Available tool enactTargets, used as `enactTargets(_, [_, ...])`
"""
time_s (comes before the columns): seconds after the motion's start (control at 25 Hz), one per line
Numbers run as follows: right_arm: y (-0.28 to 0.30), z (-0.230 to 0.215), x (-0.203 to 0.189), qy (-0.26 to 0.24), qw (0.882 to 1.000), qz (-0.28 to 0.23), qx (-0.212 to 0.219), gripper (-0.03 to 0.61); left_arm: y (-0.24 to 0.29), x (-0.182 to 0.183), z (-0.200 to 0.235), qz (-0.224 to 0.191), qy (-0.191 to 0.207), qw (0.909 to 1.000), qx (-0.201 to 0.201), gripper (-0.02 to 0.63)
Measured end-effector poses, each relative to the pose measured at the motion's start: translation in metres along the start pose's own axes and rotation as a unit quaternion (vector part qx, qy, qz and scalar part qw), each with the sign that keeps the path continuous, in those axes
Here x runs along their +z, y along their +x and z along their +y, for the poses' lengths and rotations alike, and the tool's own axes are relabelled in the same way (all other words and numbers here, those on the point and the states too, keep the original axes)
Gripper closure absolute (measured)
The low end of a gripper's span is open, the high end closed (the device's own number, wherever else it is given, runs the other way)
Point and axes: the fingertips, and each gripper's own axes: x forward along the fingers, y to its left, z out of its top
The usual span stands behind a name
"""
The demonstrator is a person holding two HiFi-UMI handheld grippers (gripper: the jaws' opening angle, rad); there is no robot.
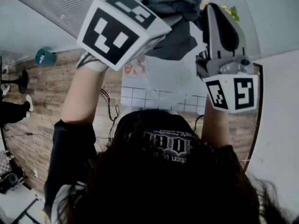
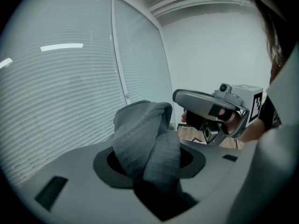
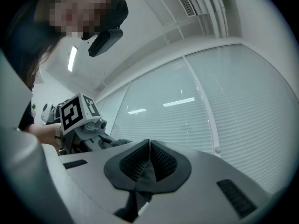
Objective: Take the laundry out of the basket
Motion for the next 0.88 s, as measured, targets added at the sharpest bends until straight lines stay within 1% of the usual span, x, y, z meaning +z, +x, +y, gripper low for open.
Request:
enactTargets(0.16, [0.000, 0.011, 0.010, 0.005, 1.000, -0.010, 0.022, 0.551, -0.024, 0.005, 0.007, -0.005, -0.009, 0.9993, 0.035, 0.416])
enactTargets(0.32, [0.006, 0.028, 0.019, 0.013, 0.999, -0.020, 0.047, 0.551, -0.048, 0.010, 0.003, -0.016, -0.013, 0.9989, 0.042, 0.416])
enactTargets(0.48, [0.015, 0.052, 0.026, 0.016, 0.997, -0.028, 0.071, 0.551, -0.075, 0.010, 0.013, -0.027, -0.013, 0.9972, 0.068, 0.417])
enactTargets(0.64, [0.024, 0.079, 0.026, 0.017, 0.996, -0.031, 0.085, 0.551, -0.100, -0.001, 0.023, -0.033, -0.021, 0.9957, 0.084, 0.417])
enactTargets(0.88, [0.047, 0.122, 0.025, 0.021, 0.995, -0.032, 0.092, 0.551, -0.148, -0.021, 0.052, -0.041, -0.026, 0.9931, 0.107, 0.417])
